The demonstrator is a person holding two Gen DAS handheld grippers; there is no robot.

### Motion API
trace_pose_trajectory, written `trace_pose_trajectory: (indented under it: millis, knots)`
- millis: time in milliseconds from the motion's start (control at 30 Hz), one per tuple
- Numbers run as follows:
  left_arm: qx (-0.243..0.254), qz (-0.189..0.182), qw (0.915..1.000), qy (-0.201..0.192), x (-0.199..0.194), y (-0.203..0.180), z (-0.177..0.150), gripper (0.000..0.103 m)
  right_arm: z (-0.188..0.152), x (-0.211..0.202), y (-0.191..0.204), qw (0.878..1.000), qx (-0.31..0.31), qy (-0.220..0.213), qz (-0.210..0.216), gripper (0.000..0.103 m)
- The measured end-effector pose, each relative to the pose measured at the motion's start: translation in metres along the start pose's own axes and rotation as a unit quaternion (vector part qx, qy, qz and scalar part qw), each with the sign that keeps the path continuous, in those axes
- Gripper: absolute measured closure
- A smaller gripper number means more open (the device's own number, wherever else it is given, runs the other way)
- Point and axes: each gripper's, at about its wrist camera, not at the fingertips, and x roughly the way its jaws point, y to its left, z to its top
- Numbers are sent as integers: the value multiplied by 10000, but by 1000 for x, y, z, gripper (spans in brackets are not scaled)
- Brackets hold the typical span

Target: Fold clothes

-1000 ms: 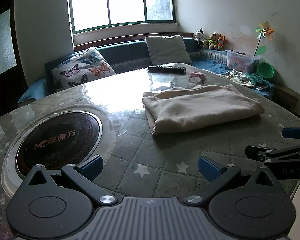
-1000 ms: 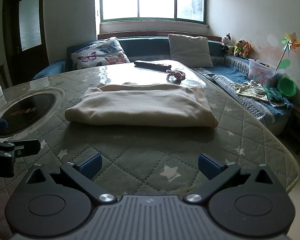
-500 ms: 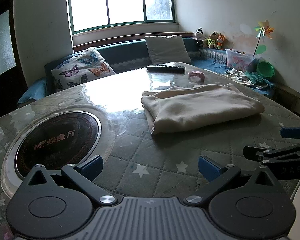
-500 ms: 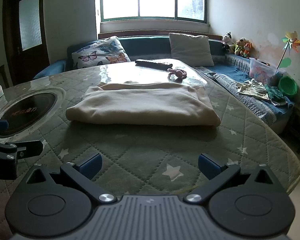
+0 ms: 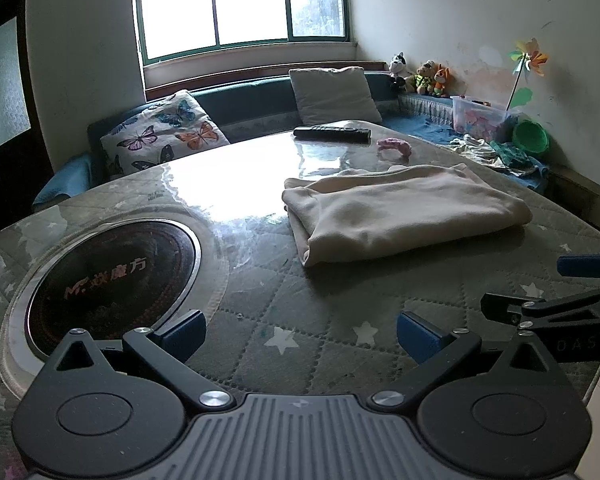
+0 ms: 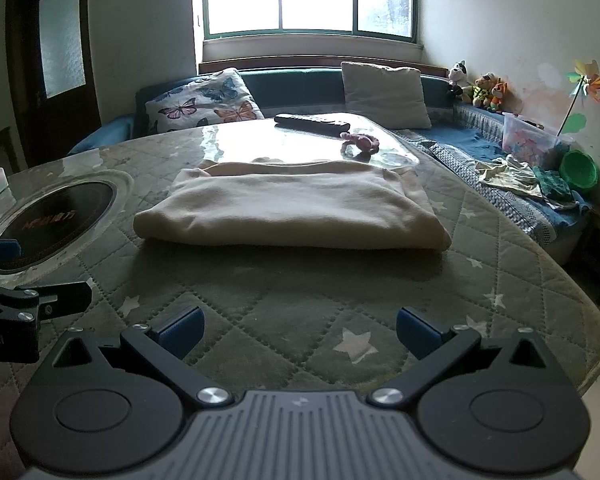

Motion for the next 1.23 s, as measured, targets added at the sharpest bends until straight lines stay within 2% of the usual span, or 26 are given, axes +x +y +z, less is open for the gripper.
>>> trace_pose_trajectory:
  millis: [1233]
  knots:
    - [85, -104, 9999, 74, 14, -1, 5, 0, 5, 12, 3, 10000, -7, 92, 37, 0]
